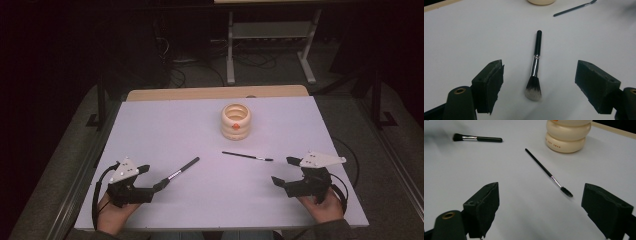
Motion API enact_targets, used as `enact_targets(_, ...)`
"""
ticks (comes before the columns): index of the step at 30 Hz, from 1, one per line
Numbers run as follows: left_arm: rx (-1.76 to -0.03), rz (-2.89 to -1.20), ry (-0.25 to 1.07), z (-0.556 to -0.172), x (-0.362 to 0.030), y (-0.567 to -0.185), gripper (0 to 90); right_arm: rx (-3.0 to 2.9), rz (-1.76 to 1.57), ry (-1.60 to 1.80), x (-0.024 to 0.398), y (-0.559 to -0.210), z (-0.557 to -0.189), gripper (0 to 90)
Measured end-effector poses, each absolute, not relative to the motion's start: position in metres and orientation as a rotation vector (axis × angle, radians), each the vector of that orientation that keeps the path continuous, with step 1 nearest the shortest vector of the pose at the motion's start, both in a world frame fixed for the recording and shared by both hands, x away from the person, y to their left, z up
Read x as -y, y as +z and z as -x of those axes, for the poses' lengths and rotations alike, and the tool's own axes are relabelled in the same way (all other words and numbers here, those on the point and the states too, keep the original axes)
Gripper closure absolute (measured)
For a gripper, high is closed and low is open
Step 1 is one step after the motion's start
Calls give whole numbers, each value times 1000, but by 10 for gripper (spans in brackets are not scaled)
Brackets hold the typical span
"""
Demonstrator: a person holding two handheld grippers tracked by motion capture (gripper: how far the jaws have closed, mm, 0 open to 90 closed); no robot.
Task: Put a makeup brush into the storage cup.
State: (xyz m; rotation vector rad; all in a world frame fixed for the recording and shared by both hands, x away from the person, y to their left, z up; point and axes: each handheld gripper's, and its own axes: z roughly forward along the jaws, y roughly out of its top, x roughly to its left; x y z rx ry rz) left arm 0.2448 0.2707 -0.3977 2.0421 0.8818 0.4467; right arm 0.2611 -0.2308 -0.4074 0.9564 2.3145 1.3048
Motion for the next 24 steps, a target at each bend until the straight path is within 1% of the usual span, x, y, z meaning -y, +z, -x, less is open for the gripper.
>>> enact_targets(13,-854,-2061,458,-249,-268,-395,229,-2353,-923,1267,221,-409,-259,140)
enact_targets(20,-855,-2093,380,-262,-263,-391,236,-2354,-923,1264,223,-407,-259,142)
enact_targets(22,-826,-2108,383,-266,-262,-387,261,-2348,-920,1265,224,-406,-258,142)
enact_targets(24,-824,-2107,385,-270,-260,-384,265,-2341,-913,1266,224,-405,-258,147)
